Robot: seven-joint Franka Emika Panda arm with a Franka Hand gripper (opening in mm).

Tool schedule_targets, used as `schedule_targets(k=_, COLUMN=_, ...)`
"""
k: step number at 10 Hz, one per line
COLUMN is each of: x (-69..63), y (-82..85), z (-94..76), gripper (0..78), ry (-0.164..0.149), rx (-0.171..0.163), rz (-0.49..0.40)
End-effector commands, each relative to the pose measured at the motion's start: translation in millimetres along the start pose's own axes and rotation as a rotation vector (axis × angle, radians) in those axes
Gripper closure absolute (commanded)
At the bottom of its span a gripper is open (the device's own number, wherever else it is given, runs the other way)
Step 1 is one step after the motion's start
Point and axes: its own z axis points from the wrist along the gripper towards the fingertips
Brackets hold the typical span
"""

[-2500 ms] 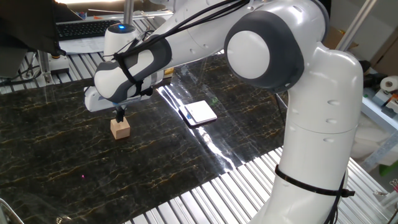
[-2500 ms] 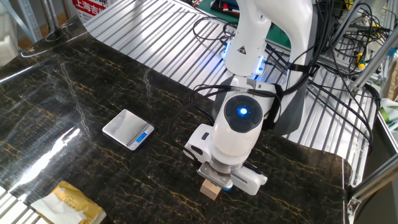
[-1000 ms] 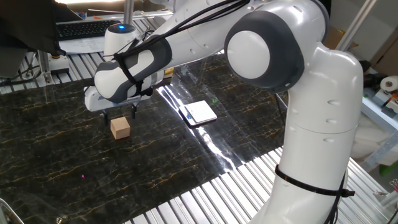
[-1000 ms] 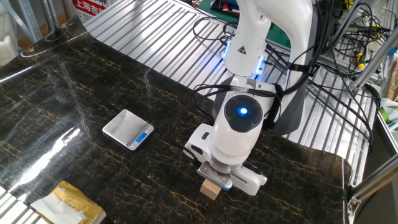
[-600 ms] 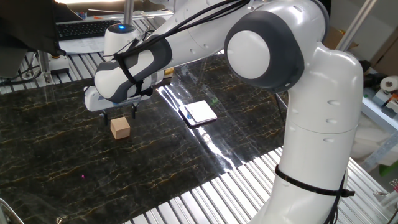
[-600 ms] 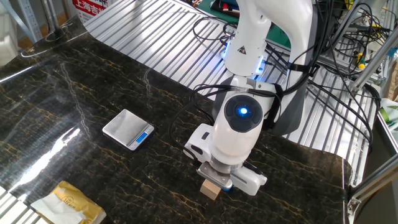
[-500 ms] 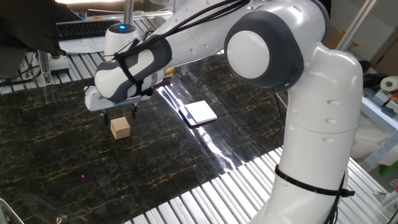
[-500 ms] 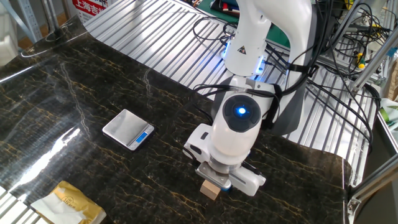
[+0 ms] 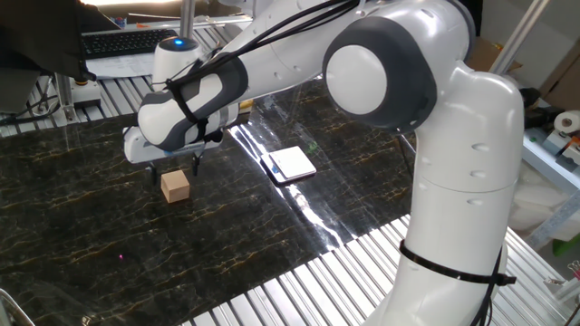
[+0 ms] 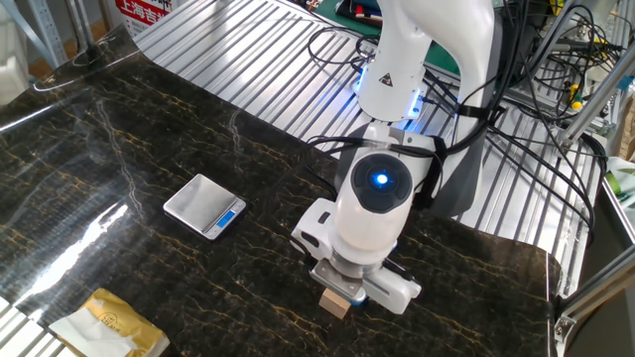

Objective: Place the block on the scale

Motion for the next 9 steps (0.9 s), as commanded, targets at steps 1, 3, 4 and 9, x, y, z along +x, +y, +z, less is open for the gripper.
schedule_targets(k=1, x=-1.5, y=1.2, z=6.0, gripper=0.2, ry=0.01, rx=0.001, rz=0.023)
schedule_targets(k=3, x=-1.9, y=-1.4, z=12.7, gripper=0.2, ry=0.009, rx=0.001, rz=0.027)
schedule_targets(k=4, x=-1.5, y=-2.3, z=17.2, gripper=0.2, ry=0.008, rx=-0.001, rz=0.026)
schedule_targets(k=9, x=0.8, y=-4.0, z=22.2, gripper=0.2, ry=0.025, rx=0.007, rz=0.031)
